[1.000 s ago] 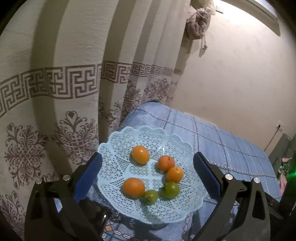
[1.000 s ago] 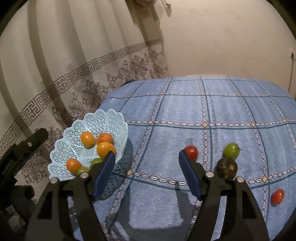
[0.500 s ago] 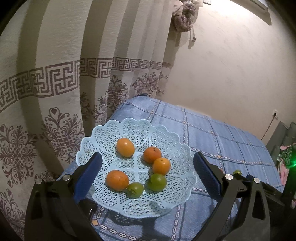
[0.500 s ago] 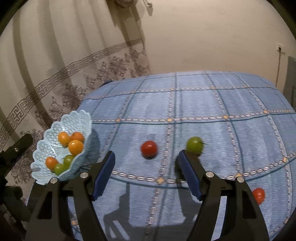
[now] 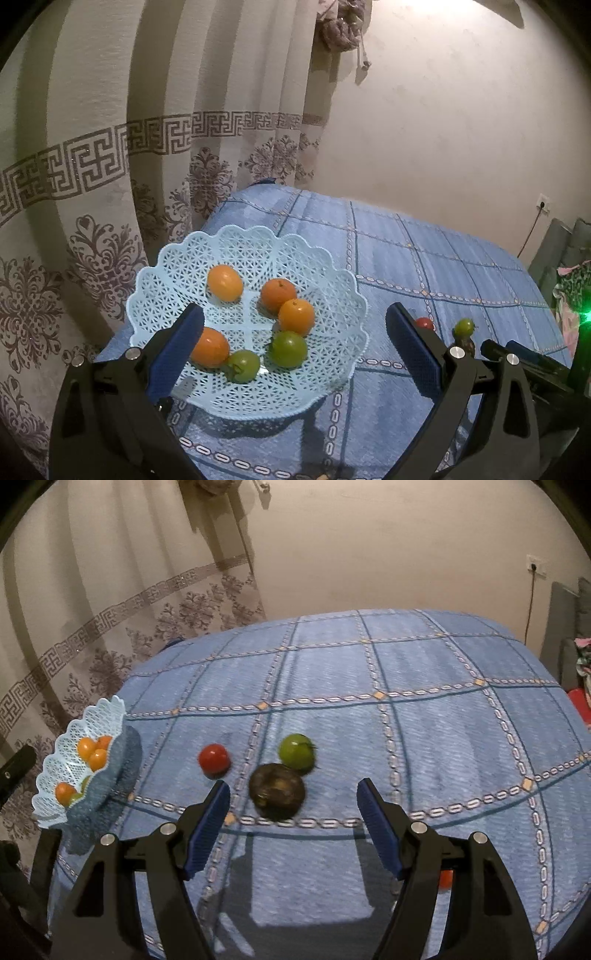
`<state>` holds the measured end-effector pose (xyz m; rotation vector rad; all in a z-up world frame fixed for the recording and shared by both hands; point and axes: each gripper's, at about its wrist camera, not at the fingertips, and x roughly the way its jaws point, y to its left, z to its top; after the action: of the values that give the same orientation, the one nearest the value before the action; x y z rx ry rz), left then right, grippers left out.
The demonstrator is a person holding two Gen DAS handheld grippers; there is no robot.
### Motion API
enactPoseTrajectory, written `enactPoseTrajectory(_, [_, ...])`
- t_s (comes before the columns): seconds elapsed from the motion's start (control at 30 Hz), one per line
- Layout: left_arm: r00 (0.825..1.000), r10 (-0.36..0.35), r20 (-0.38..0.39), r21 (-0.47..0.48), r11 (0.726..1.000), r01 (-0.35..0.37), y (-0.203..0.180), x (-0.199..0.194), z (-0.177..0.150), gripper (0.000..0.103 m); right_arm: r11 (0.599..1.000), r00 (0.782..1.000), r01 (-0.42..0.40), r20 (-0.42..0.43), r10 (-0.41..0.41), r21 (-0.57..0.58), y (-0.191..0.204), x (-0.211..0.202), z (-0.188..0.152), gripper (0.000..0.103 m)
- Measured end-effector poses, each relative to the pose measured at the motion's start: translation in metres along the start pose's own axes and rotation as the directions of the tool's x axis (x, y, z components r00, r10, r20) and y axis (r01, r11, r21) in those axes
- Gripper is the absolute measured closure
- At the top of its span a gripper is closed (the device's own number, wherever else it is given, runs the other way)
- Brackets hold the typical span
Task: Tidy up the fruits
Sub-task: 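Move both open tools from the basket back toward the remaining fruit, then grasp a red tomato with the right tool while the left tool grasps the dark brown fruit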
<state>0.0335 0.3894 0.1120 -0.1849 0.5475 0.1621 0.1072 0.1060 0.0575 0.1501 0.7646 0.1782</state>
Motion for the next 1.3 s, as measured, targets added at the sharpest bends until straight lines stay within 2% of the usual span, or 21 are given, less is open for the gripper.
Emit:
enactPoseTrajectory(0.5, [0.999,-0.004,-0.034,0.092,0.996,0.007,-0.042,0.007,-0.006,0.003,0.999,1.0,0.012,0.02,-0.013,0.033,-0.038,-0.011,-0.009,0.032])
enactPoseTrajectory(0.9, [0.994,-0.05,-0.097,0.187,0.98,0.068,-0.094,0.02,-0.019,0.003,0.996,0.998,0.031,0.045,-0.035,0.086,-0.08,-0.027,-0.009,0.032])
enactPoseTrajectory(1.07, [0.988,-0.076,-0.132,0.214,0.971,0.103,-0.113,0.026,-0.027,0.003,0.996,0.999,0.024,0.027,-0.027,0.08,-0.089,-0.033,-0.018,0.032])
enactPoseTrajectory(1.3, [0.985,-0.078,-0.152,0.252,0.961,0.115,-0.13,0.032,-0.034,0.003,0.999,1.0,0.019,-0.015,-0.019,0.041,-0.097,-0.038,-0.036,0.032])
